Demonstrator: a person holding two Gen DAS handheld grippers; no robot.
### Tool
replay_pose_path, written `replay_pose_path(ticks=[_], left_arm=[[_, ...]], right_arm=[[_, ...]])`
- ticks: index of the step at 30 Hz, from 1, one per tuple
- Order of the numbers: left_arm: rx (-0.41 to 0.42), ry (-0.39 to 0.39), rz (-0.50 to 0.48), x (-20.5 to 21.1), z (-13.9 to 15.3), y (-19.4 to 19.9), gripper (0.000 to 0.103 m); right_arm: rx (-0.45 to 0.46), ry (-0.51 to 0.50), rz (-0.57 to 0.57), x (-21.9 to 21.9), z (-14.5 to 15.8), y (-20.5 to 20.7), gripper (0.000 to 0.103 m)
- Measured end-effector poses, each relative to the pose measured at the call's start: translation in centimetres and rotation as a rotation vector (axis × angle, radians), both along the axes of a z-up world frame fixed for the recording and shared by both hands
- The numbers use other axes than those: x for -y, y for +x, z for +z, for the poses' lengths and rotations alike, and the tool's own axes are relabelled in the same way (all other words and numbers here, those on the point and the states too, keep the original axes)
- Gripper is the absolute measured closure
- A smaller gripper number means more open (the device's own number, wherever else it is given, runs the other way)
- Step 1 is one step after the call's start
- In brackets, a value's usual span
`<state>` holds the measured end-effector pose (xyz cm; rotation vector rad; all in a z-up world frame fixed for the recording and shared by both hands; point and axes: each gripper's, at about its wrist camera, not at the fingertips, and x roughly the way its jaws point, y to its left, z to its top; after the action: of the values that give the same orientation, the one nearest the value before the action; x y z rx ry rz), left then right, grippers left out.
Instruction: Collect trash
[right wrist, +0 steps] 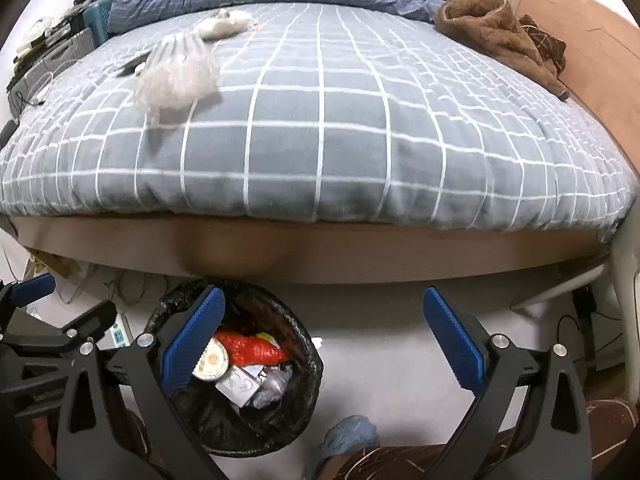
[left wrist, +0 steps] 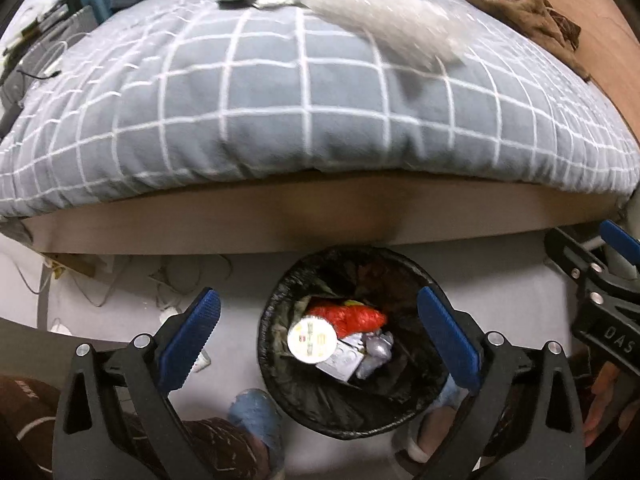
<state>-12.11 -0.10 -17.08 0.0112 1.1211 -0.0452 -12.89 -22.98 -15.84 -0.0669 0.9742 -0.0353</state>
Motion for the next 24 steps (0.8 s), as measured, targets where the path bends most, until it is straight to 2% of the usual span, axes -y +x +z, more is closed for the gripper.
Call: replay_pose_path(ticks=[12, 19, 24], left_arm=[[0.109, -0.003, 0.116, -5.2, 5.6, 4.3, 0.006], [0.190, -0.016, 0.171, -8.2, 9.1, 8.9, 0.006], [0.217, -0.028, 0.185, -8.6, 10.4, 13.2, 0.006]], right_arm=[[0.110, 0.032, 0.080, -2.5, 4.5, 2.5, 0.008], [0.184, 0.045, 0.170, -5.1, 7.6, 6.4, 0.008], [0.190, 0.060, 0.212, -6.3, 8.2, 9.7, 0.008]])
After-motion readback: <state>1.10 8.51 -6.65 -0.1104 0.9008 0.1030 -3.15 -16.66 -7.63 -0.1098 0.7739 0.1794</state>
